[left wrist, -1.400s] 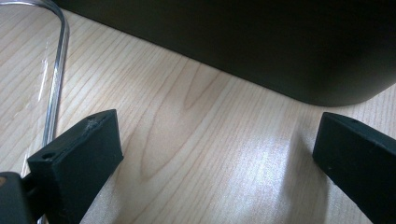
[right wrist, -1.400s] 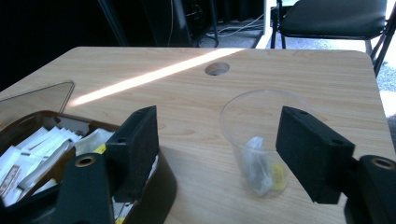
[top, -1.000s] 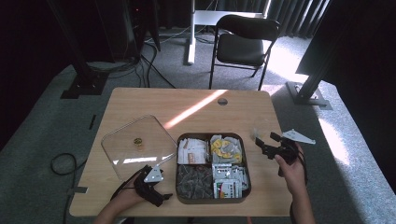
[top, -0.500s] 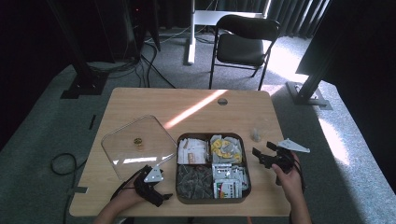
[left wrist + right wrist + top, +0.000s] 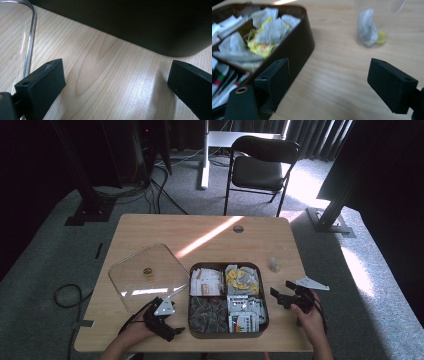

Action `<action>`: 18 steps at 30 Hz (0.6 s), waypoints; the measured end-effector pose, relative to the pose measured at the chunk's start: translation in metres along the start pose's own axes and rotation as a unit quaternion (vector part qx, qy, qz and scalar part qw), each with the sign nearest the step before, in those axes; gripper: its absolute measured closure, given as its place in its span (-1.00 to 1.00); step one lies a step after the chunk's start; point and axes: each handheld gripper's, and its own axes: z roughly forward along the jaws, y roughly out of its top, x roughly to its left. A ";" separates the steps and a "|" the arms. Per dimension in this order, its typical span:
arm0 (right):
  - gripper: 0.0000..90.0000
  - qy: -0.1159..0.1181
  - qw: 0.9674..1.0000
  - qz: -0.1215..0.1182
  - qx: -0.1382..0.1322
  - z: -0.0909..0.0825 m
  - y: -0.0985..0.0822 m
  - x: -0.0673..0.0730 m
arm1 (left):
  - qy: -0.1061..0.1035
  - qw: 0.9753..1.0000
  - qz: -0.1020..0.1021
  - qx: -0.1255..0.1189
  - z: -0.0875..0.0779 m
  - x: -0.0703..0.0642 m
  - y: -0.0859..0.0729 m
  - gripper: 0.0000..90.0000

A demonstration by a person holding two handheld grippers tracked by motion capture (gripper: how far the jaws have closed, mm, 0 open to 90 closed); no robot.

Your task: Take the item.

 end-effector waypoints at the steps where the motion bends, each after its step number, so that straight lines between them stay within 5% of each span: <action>1: -0.63 0.002 1.000 0.000 0.005 0.001 -0.002 0.000 | 0.000 1.000 0.000 0.000 0.000 0.000 0.000 -0.97; 18: -0.70 0.005 0.996 -0.049 0.073 0.009 -0.018 0.007 | 0.000 1.000 0.000 0.000 0.000 0.000 0.000 -0.97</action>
